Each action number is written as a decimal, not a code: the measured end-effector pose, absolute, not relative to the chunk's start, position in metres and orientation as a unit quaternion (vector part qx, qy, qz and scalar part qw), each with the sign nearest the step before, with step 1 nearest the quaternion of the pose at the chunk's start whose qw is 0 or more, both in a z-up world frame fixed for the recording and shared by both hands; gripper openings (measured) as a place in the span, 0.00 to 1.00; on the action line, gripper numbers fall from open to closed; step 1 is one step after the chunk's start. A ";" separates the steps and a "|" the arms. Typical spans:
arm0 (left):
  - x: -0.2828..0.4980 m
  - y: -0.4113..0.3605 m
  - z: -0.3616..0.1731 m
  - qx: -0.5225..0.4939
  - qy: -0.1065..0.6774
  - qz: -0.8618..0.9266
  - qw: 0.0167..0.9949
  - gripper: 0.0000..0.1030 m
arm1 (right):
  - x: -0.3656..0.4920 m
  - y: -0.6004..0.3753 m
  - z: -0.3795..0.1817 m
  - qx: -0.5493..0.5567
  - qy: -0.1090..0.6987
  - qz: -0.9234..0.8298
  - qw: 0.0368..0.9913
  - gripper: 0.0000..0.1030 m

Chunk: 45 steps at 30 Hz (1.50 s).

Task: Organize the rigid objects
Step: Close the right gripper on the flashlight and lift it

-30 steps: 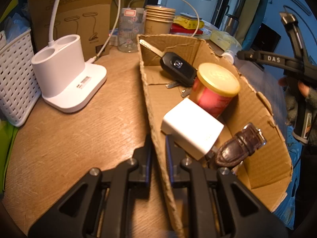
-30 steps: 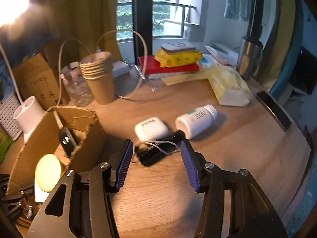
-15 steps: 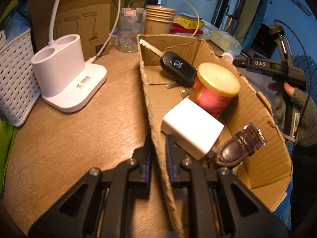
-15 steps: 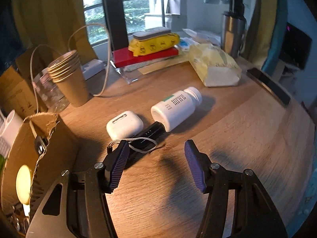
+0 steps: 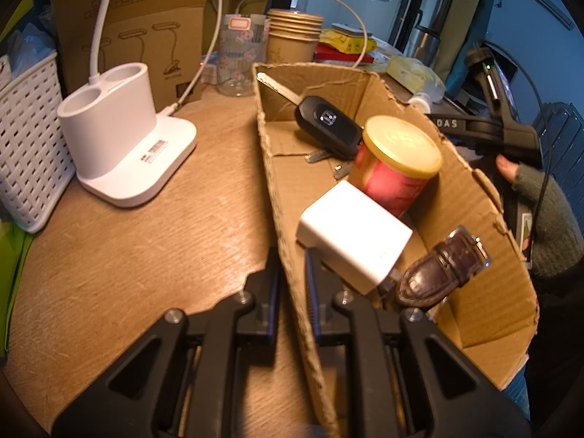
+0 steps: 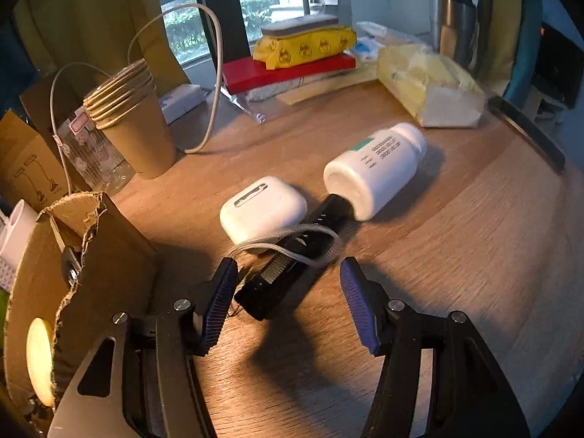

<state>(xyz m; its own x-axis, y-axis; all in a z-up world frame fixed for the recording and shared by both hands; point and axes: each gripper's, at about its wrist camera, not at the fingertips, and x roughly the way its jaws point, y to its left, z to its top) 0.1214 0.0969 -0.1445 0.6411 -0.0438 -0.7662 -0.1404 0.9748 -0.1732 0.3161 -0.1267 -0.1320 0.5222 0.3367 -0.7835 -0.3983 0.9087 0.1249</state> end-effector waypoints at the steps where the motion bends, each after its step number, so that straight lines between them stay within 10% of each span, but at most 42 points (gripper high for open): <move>1: 0.121 0.097 -0.144 -0.109 0.423 0.027 0.899 0.14 | 0.316 -0.128 -0.133 -0.034 0.441 0.211 0.872 0.60; 10: 0.121 0.097 -0.144 -0.109 0.423 0.027 0.899 0.14 | 0.316 -0.140 -0.133 -0.034 0.437 0.200 0.876 0.59; 17: 0.121 0.097 -0.144 -0.109 0.423 0.027 0.899 0.14 | 0.314 -0.135 -0.134 -0.053 0.430 0.206 0.877 0.26; 45: 0.121 0.097 -0.144 -0.109 0.423 0.027 0.899 0.14 | 0.270 -0.162 -0.130 -0.049 0.433 0.225 0.872 0.21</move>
<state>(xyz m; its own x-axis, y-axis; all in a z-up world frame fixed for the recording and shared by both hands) 0.1213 0.0973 -0.1444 0.6412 -0.0434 -0.7662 -0.1402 0.9750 -0.1726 0.2705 -0.1623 -0.1296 0.5246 0.3490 -0.7765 -0.4342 0.8942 0.1086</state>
